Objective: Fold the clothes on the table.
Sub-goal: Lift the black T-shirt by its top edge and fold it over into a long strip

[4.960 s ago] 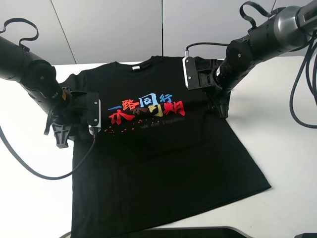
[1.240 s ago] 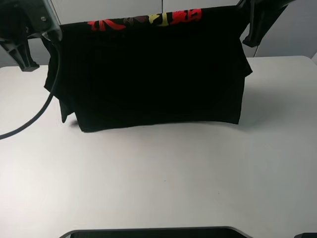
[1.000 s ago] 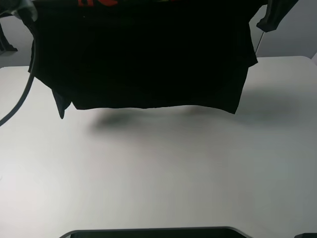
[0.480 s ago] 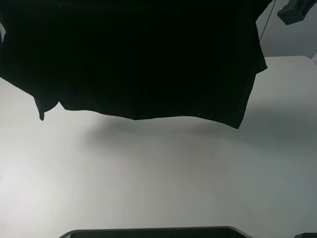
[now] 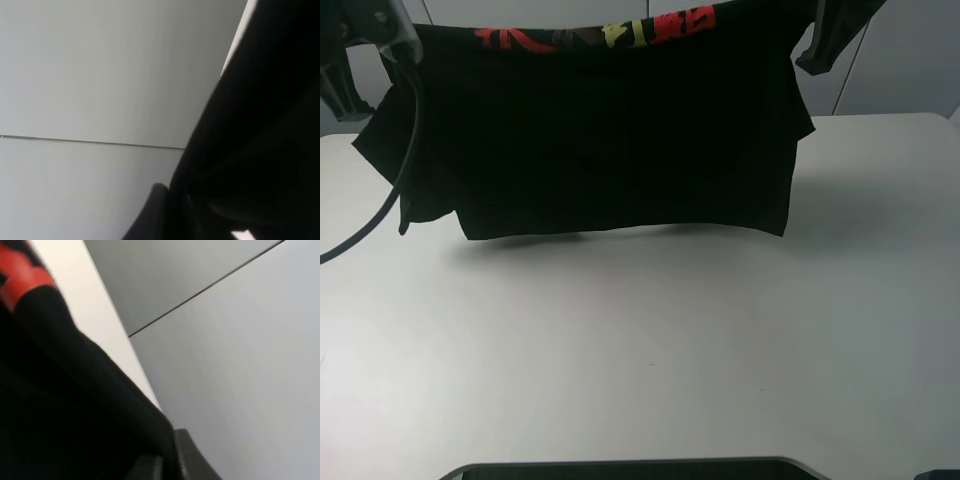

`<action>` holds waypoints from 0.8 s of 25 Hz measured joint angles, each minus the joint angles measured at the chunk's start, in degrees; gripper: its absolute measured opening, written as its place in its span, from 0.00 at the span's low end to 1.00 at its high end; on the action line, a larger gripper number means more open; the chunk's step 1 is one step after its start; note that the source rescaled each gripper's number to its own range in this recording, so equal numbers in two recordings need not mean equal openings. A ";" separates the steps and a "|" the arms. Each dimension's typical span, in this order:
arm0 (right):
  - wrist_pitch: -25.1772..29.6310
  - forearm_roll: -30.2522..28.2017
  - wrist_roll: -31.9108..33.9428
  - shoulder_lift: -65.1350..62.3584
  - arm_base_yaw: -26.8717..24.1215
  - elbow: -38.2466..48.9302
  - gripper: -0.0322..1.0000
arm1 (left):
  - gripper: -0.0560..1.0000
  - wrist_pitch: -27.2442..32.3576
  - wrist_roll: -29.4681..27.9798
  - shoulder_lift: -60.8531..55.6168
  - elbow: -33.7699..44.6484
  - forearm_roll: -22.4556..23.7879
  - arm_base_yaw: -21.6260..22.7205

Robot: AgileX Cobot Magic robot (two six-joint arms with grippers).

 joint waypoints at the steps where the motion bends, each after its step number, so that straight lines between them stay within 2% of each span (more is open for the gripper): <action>1: -2.54 -1.07 0.00 1.46 0.00 0.00 0.04 | 0.08 -0.23 -4.33 2.25 -1.55 4.07 0.00; 4: -6.03 -2.41 0.00 3.91 0.00 0.00 0.04 | 0.08 1.37 -15.23 7.73 -7.15 12.66 0.00; 6: -4.88 -2.59 0.98 4.03 0.00 0.00 0.04 | 0.08 2.65 -17.87 9.54 -9.58 14.40 -0.23; 8: -1.77 -2.96 2.34 4.03 0.00 0.00 0.04 | 0.08 4.94 -17.15 9.95 -10.01 13.78 -1.70; 10: 3.41 -2.96 3.61 4.03 0.00 0.00 0.04 | 0.08 9.21 -12.34 9.95 -10.01 8.67 -4.11; 15: 16.92 0.60 5.12 4.03 0.00 0.13 0.04 | 0.08 23.77 6.58 10.23 -10.01 -13.63 -6.50; 17: 21.09 3.24 4.99 4.03 0.00 0.13 0.04 | 0.08 30.46 9.31 10.37 -10.01 -17.93 -6.64; 20: 27.70 7.42 4.31 4.03 0.00 0.13 0.04 | 0.08 37.50 10.54 10.37 -10.01 -19.94 -6.74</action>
